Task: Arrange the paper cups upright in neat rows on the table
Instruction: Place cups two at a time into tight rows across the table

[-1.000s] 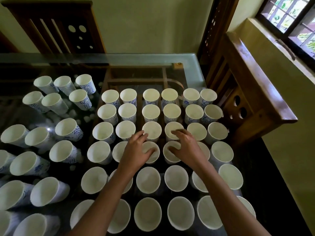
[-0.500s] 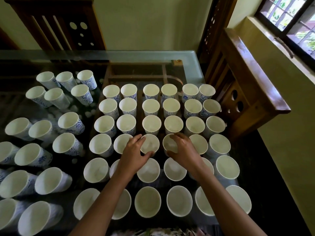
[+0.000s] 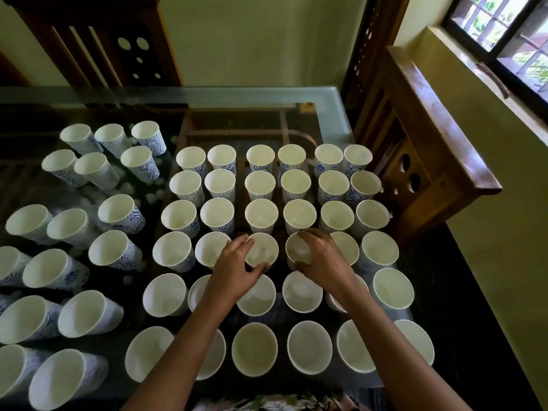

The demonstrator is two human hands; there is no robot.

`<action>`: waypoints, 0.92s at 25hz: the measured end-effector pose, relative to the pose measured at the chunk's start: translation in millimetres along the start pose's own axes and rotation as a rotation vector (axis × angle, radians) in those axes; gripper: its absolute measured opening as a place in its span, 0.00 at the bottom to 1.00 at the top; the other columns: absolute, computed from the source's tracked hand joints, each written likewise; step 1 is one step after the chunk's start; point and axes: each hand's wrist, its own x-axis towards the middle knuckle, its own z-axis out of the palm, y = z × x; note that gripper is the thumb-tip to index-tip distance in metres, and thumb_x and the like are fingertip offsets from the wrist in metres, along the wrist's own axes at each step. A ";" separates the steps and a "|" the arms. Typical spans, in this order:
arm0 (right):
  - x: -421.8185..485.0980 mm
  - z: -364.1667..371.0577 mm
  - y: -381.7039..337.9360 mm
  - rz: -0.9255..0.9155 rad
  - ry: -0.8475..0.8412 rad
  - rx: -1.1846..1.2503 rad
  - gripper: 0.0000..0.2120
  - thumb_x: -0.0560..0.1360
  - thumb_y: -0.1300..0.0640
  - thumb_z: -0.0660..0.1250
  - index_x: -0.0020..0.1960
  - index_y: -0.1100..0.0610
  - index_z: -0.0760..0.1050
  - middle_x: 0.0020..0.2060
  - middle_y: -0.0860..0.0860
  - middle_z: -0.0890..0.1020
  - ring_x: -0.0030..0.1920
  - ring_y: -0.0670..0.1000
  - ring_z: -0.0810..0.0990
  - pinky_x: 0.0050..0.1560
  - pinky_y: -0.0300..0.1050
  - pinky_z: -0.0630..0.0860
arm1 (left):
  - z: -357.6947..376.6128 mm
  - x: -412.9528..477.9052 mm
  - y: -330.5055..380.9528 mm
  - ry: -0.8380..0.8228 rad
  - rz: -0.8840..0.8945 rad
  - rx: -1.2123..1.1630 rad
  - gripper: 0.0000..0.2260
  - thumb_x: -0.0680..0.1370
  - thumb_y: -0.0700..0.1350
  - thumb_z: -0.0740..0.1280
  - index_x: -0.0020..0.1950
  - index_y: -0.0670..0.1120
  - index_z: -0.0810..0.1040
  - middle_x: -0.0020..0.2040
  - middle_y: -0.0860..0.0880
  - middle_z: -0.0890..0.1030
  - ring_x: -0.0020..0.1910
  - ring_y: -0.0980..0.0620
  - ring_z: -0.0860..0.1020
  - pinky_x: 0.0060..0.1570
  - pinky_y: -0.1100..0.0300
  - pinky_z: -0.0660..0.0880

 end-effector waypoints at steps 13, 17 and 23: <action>-46.2 4.2 -8.4 -0.051 0.006 0.026 0.30 0.72 0.56 0.71 0.71 0.54 0.64 0.71 0.51 0.65 0.70 0.52 0.64 0.65 0.43 0.66 | -3.9 -47.1 0.8 0.081 0.050 0.017 0.26 0.72 0.49 0.71 0.67 0.43 0.71 0.67 0.45 0.72 0.67 0.46 0.68 0.66 0.53 0.64; -72.6 19.9 -14.0 -0.011 0.041 0.012 0.31 0.71 0.54 0.72 0.71 0.54 0.65 0.70 0.52 0.67 0.69 0.53 0.65 0.64 0.44 0.67 | -8.7 -62.8 -9.8 0.068 0.097 0.035 0.26 0.70 0.50 0.73 0.65 0.42 0.73 0.65 0.44 0.74 0.65 0.45 0.71 0.65 0.52 0.66; -89.3 35.3 -22.5 0.047 0.074 -0.022 0.28 0.72 0.55 0.71 0.69 0.58 0.67 0.70 0.55 0.66 0.69 0.55 0.65 0.64 0.46 0.66 | -12.8 -75.2 -13.4 -0.010 0.097 0.111 0.30 0.72 0.55 0.70 0.70 0.45 0.68 0.70 0.47 0.68 0.71 0.47 0.63 0.72 0.51 0.55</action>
